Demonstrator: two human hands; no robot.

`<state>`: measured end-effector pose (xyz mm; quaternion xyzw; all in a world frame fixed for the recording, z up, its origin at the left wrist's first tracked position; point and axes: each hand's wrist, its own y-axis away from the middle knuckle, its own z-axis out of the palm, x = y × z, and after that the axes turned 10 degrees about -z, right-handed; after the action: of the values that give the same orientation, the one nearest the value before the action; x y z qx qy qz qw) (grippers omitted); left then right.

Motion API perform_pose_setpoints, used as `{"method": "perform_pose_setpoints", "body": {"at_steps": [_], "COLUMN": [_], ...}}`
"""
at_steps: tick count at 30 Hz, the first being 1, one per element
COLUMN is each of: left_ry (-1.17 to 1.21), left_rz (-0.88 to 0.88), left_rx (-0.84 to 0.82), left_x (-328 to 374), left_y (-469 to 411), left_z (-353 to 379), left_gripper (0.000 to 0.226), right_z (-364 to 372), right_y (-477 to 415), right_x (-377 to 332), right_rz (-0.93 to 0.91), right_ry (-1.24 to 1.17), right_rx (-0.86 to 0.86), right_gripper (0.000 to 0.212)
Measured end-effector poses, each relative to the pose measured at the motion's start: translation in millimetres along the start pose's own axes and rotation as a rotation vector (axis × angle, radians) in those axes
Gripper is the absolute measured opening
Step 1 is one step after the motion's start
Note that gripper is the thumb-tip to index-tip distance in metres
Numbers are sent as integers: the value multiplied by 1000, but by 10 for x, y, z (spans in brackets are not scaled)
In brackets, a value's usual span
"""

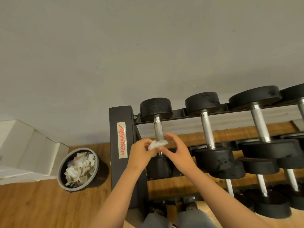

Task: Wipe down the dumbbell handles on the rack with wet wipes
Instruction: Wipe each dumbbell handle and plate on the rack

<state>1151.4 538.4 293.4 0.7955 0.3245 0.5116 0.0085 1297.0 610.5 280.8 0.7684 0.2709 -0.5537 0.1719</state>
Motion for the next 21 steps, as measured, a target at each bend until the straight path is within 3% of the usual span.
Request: {"method": "perform_pose_setpoints", "body": {"at_steps": [4, 10, 14, 17, 21], "left_ry": [89, 33, -36, -14, 169], "left_rz": [-16, -117, -129, -137, -247], "left_rx": [-23, 104, 118, 205, 356], "left_x": [88, -9, -70, -116, -71], "left_y": [51, 77, 36, 23, 101], "left_z": [86, 228, 349, 395, 603], "left_gripper": [24, 14, 12, 7, 11], "right_z": [-86, -230, -192, -141, -46], "right_y": [-109, -118, -116, -121, -265], "right_x": [-47, 191, 217, 174, 189], "right_rz": [-32, 180, 155, 123, 252], "right_ry": [39, 258, 427, 321, 218], "right_rx": [-13, -19, -9, 22, -225], "right_gripper": [8, 14, 17, 14, 25]}}
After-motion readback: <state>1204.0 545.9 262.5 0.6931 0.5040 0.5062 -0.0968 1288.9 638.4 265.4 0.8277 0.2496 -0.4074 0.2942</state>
